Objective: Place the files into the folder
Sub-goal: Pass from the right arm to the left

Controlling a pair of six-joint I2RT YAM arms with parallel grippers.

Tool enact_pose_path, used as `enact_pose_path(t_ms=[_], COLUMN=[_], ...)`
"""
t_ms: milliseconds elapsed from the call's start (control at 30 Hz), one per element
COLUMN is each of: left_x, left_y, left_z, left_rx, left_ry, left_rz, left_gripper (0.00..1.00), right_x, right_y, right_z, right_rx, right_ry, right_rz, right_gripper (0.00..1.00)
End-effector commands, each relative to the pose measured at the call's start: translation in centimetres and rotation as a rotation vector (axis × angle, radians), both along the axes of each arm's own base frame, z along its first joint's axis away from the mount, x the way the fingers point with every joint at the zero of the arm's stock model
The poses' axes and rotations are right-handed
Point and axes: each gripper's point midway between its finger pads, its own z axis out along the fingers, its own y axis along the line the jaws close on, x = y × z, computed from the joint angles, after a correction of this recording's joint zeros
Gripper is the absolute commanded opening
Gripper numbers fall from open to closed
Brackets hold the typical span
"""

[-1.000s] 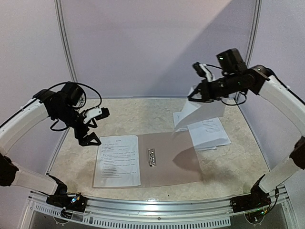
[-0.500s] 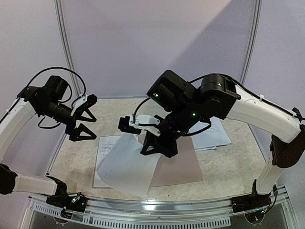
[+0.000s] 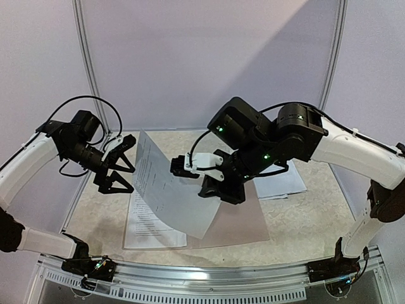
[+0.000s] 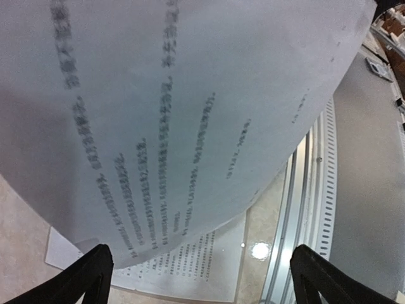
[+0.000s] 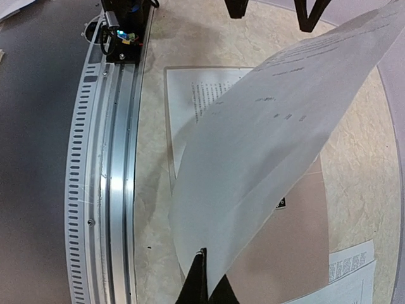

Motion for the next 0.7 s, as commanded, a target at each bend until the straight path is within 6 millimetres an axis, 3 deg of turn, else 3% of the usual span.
enact_pose_path(t_ms=[0, 133, 367, 667], left_x=[1.7, 3.5, 4.0, 6.6], left_y=[0.5, 1.5, -0.6, 0.0], left_z=[1.1, 0.5, 1.4, 2.3], left_rx=[0.025, 0.077, -0.052, -0.025], left_ry=[-0.147, -0.197, -0.111, -0.24], left_rz=[0.039, 0.084, 0.076, 0.12], left_gripper=[0.99, 1.0, 1.0, 1.0], right_x=[0.8, 0.8, 0.9, 0.8], right_y=[-1.0, -1.4, -1.3, -1.6], right_z=[1.4, 1.6, 1.7, 1.5], right_rx=[0.028, 0.027, 0.034, 0.041], right_ry=[-0.081, -0.09, -0.095, -0.096], right_rz=[-0.017, -0.019, -0.017, -0.019], right_gripper=[0.0, 0.0, 0.0, 0.0])
